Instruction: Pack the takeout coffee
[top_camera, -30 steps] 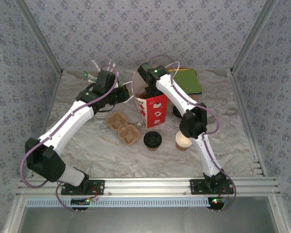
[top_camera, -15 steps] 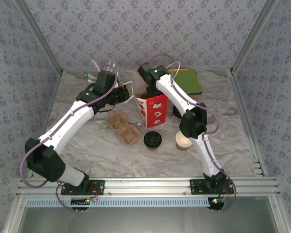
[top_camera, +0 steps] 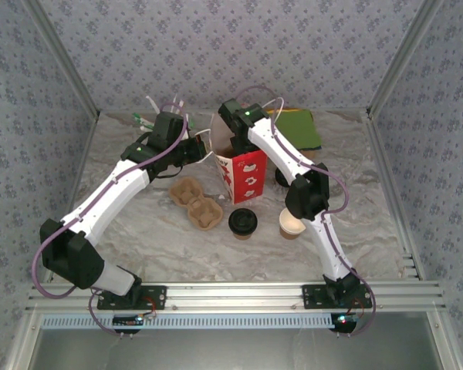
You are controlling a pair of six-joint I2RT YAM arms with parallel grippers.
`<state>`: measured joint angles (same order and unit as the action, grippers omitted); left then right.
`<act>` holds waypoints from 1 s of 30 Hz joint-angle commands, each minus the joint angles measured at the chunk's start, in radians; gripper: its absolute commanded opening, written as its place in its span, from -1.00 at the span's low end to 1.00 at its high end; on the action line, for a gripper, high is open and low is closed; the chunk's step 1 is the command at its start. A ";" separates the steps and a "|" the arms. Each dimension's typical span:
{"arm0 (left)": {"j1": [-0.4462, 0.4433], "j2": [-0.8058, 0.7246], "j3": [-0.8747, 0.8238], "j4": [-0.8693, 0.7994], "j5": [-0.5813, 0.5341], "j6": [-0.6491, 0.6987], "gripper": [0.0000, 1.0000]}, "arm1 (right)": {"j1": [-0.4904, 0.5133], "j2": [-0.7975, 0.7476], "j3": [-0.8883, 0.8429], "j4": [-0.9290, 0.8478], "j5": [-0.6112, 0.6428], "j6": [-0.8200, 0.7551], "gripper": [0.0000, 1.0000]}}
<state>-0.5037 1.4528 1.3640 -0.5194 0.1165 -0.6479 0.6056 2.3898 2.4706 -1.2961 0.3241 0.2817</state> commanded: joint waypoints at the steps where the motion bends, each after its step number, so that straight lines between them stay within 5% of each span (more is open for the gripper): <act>1: 0.006 -0.003 0.002 0.007 0.014 0.000 -1.00 | 0.006 -0.022 0.006 0.003 -0.049 -0.003 -1.00; 30: 0.007 0.012 0.014 0.004 0.024 0.003 -1.00 | 0.008 -0.008 0.007 0.071 -0.256 -0.004 -1.00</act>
<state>-0.5037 1.4559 1.3640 -0.5194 0.1204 -0.6479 0.6086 2.3898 2.4706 -1.2221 0.0895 0.2790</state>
